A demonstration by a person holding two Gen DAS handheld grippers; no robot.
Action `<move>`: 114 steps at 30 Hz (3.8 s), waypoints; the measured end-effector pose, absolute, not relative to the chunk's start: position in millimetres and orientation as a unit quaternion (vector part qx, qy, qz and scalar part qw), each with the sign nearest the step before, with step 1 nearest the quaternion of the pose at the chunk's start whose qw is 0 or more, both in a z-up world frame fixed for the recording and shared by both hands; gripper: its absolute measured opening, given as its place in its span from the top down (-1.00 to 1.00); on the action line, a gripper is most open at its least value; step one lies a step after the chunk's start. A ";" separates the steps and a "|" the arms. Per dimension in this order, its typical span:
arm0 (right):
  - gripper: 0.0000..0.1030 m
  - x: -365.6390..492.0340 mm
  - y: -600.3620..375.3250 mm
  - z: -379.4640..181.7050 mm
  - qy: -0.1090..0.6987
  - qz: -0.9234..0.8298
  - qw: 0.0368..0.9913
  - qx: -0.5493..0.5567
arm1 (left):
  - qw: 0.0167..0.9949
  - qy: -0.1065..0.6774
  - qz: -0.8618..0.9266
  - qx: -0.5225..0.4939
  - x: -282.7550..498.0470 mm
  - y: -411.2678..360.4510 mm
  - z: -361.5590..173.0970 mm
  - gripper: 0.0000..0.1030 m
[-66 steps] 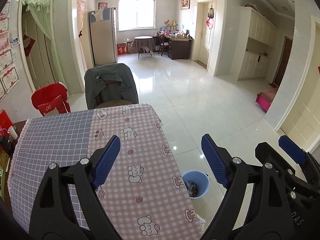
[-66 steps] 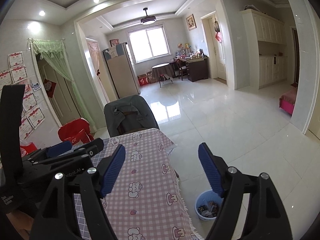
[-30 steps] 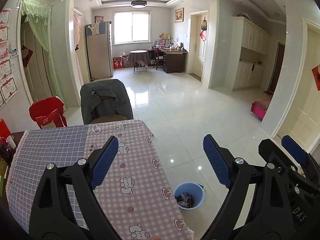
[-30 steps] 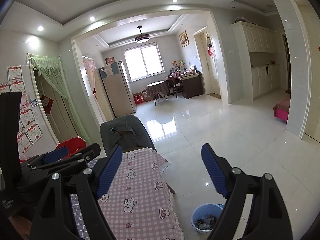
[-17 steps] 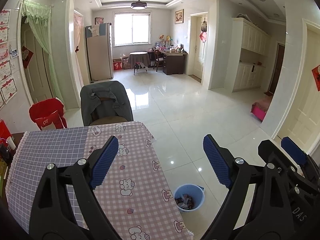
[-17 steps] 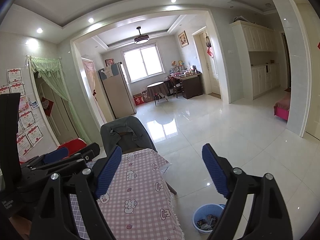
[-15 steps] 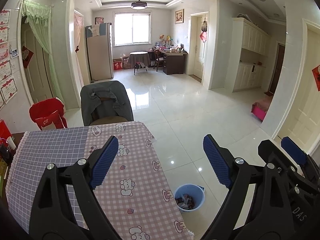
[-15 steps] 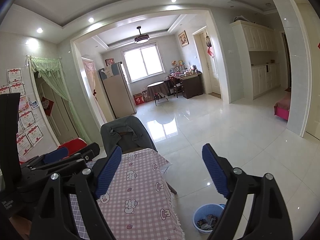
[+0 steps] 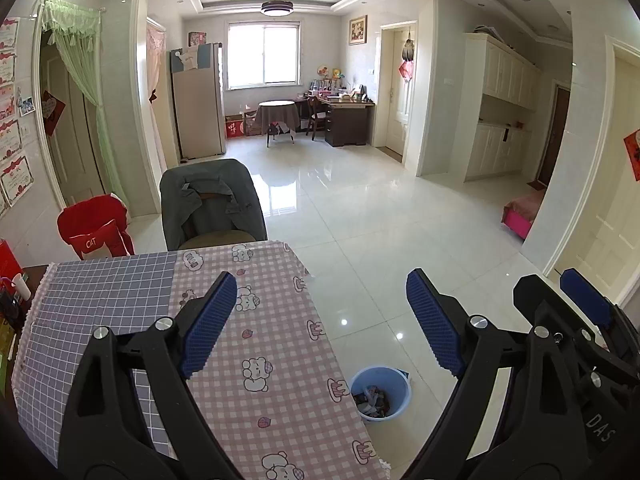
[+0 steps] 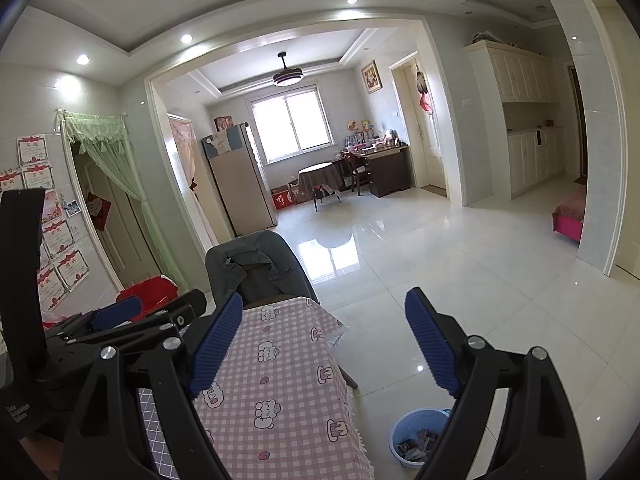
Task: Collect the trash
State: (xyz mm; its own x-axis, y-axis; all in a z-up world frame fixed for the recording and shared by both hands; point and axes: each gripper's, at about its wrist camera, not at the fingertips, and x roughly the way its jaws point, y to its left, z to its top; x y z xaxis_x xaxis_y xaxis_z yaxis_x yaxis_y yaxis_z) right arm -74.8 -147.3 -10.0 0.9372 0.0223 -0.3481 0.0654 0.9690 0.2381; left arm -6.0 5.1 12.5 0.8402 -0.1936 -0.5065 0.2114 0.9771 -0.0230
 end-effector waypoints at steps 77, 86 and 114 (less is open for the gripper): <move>-0.68 -55.6 -133.8 -17.1 0.201 0.005 0.969 0.140 | 0.955 0.280 -0.092 0.018 -2.2 13.2 4.3 -0.66; -0.68 -56.3 -133.2 -17.5 0.203 0.005 0.969 0.140 | 0.954 0.283 -0.093 0.017 -0.7 14.7 3.9 -0.66; -0.68 -38.0 -124.3 -36.0 0.244 0.010 0.960 0.138 | 0.943 0.323 -0.082 0.006 17.6 32.5 -17.2 -0.66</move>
